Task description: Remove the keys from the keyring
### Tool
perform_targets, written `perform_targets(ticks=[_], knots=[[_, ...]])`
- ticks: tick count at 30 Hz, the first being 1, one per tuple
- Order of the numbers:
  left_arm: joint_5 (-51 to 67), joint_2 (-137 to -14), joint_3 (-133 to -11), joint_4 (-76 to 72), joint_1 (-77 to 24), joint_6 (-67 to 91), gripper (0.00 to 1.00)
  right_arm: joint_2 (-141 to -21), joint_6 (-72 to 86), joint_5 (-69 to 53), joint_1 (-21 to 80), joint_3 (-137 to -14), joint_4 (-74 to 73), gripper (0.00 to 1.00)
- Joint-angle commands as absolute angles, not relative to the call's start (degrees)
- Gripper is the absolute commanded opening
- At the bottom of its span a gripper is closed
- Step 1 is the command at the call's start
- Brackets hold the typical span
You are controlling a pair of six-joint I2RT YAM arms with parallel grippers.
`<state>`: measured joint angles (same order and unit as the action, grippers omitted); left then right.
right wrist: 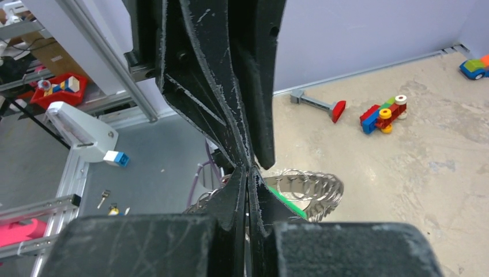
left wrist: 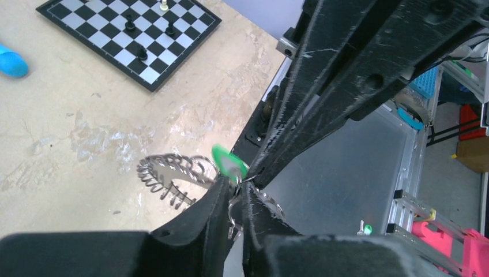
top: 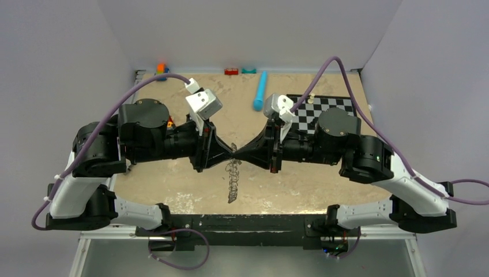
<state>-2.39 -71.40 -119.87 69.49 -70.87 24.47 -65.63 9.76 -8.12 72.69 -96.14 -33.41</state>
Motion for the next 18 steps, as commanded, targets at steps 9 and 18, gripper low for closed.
perform_targets(ticks=[9,18], knots=[[-4.31,-67.27,-116.36,57.65,-69.43,22.87,0.53,-61.31,12.88,-4.04,74.16,-93.99,-31.09,0.00],[5.12,-56.39,-99.30,38.03,-69.43,18.95,0.41,-56.93,13.54,-0.69,74.19,-91.49,-25.98,0.00]])
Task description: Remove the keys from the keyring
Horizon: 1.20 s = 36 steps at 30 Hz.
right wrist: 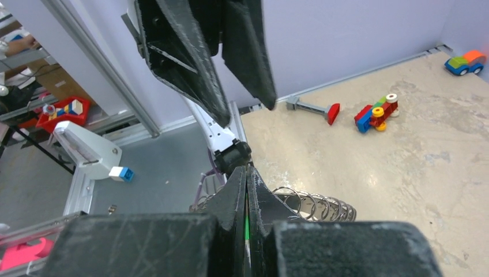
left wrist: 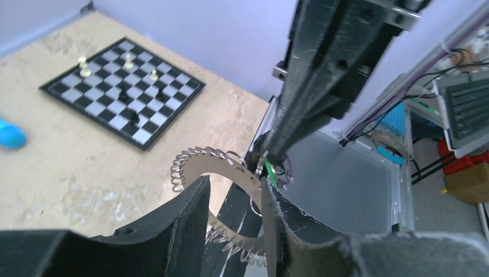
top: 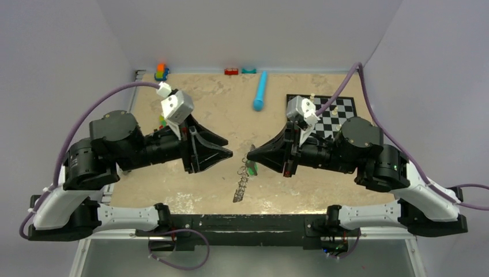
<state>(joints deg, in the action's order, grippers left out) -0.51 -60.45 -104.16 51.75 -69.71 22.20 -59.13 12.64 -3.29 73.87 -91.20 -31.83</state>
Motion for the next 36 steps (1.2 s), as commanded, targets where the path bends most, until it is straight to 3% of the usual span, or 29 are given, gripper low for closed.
perform_targets(ticks=[1,7,18,36], knots=[[6.78,-55.49,-97.59,35.77,-69.43,18.33,0.39,-56.70,13.54,-0.65,74.17,-91.54,-25.74,0.00],[12.04,-53.09,-90.20,27.60,-69.43,14.80,0.37,-55.31,13.65,-1.25,74.01,-91.05,-21.61,0.00],[12.87,-55.10,-87.18,22.27,-69.43,14.06,0.37,-56.59,12.59,-2.55,74.03,-92.88,-19.61,0.00],[12.78,-53.25,-85.08,20.37,-69.41,14.67,0.21,-56.43,12.30,-2.35,73.93,-93.32,-18.76,0.00]])
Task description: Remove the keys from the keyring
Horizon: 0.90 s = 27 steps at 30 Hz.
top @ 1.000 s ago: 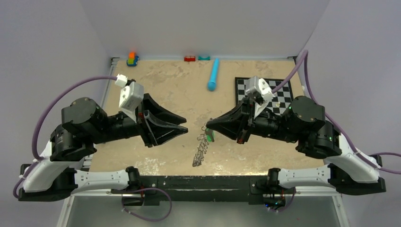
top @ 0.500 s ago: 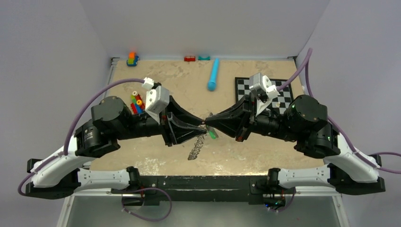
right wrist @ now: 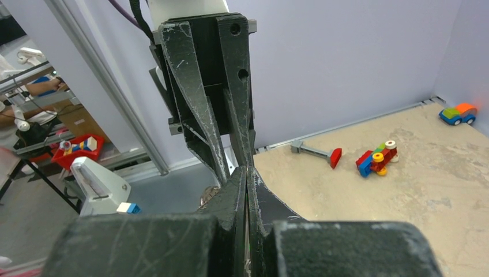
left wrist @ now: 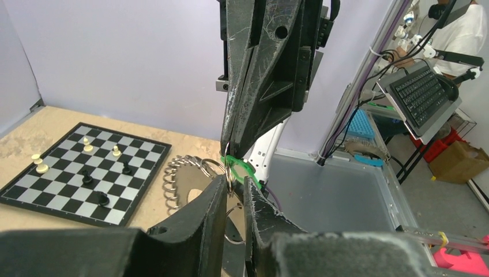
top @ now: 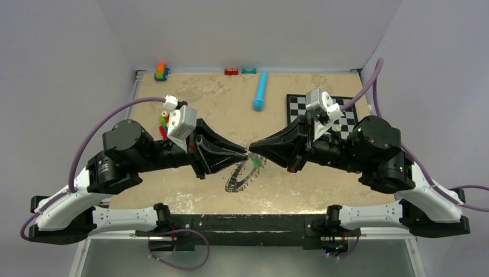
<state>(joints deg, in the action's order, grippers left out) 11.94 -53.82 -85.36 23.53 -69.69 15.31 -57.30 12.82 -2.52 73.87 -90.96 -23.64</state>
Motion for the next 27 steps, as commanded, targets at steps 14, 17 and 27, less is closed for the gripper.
perform_targets(ticks=[14,17,27], knots=[[14.26,-53.57,-84.53,18.81,-69.52,14.77,0.12,-56.90,12.39,-2.98,73.98,-93.52,-18.22,0.00],[14.04,-53.62,-84.55,18.74,-69.52,14.76,0.10,-57.07,12.53,-3.24,73.99,-93.39,-18.09,0.00],[13.60,-53.78,-84.63,18.63,-69.52,14.68,0.01,-57.34,12.83,-4.07,74.03,-93.06,-17.90,0.00]])
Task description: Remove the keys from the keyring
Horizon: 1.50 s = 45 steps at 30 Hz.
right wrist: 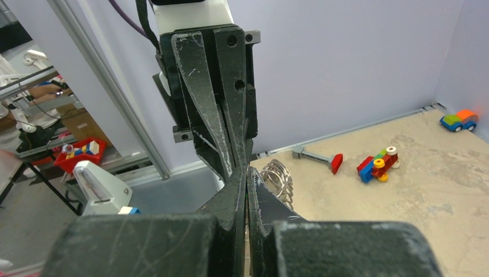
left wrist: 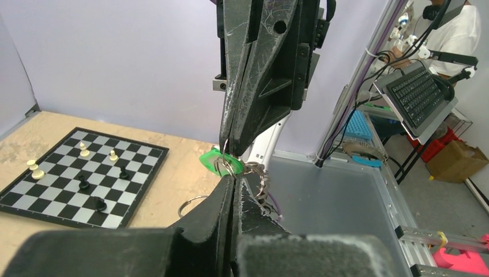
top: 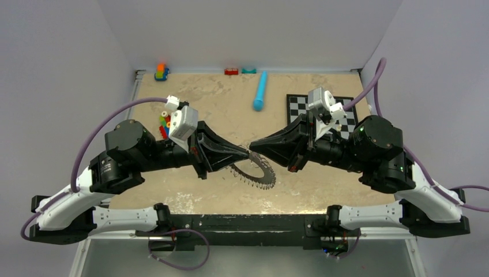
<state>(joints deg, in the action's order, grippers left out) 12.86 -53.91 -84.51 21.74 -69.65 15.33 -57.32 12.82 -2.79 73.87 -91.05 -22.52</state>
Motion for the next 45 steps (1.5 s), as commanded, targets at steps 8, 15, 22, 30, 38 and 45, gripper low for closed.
perform_targets(ticks=[8,15,22,30,38,45], knots=[[9.91,-54.69,-87.62,22.42,-69.61,16.41,0.00,-59.55,12.06,-4.40,74.00,-94.95,-21.33,0.00],[5.41,-55.86,-91.64,27.93,-69.61,18.10,0.00,-61.35,12.15,-6.36,74.01,-95.54,-22.27,0.00],[0.93,-57.40,-95.48,32.21,-69.61,20.48,0.00,-62.83,12.11,-7.32,74.07,-96.15,-23.38,0.00],[0.53,-59.17,-99.21,34.52,-69.61,21.01,0.00,-63.42,13.06,-9.17,74.07,-95.14,-22.48,0.00],[1.69,-61.63,-103.57,39.03,-69.61,20.48,0.00,-64.09,14.40,-14.11,74.05,-93.90,-20.54,0.00],[2.56,-63.35,-107.15,42.63,-69.61,20.59,0.00,-65.45,14.29,-17.62,74.03,-95.08,-22.56,0.00]])
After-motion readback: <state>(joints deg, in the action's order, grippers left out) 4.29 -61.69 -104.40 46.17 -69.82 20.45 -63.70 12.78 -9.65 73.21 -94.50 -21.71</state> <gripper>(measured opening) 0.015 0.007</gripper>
